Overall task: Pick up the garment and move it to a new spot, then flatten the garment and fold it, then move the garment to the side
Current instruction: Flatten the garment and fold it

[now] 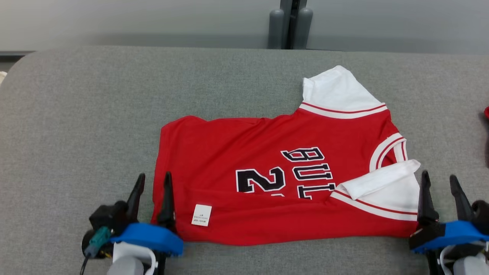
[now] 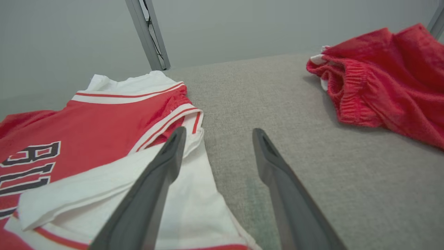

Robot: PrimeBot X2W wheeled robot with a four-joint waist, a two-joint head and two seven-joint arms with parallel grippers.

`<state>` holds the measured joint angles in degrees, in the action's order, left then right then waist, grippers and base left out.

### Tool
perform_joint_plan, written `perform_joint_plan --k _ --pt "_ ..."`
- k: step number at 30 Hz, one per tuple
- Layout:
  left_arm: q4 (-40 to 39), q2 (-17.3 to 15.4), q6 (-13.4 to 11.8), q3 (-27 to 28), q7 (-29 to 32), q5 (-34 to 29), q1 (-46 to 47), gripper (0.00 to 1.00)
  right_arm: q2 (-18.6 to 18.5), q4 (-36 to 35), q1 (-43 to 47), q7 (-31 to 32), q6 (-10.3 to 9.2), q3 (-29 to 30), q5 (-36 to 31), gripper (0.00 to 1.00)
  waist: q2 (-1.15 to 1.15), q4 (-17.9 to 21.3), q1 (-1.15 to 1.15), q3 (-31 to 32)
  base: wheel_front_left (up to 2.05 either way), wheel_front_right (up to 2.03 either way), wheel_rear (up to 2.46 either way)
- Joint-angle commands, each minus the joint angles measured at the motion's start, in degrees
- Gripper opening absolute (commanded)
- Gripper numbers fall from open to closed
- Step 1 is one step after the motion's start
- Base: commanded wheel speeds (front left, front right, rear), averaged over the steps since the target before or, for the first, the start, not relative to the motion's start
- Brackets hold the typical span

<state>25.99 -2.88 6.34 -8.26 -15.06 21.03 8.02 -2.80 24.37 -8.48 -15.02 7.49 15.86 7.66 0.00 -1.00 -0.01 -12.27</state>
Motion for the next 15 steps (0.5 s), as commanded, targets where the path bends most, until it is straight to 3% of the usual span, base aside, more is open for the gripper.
perform_joint_plan --k 1,5,15 --pt "-0.39 -0.04 -0.25 0.43 -0.15 -1.3 3.99 1.0 -0.23 -0.99 -2.66 -0.17 0.0 -0.51 -1.37 1.0 0.0 -0.57 0.01 -1.77 0.0 0.0 0.0" --pt "2.62 -0.27 -0.06 0.88 -0.15 -3.47 10.3 1.0 -0.48 -1.6 -6.32 -0.17 0.0 -1.95 -2.8 1.0 0.0 -0.48 0.01 -3.8 0.0 0.0 0.0" --pt "22.38 -4.05 0.74 -1.13 3.95 -4.39 29.84 1.0 -1.88 -0.23 -16.41 -0.17 -0.01 -7.99 -3.8 1.0 0.0 1.43 0.01 -9.16 0.0 0.0 0.0"
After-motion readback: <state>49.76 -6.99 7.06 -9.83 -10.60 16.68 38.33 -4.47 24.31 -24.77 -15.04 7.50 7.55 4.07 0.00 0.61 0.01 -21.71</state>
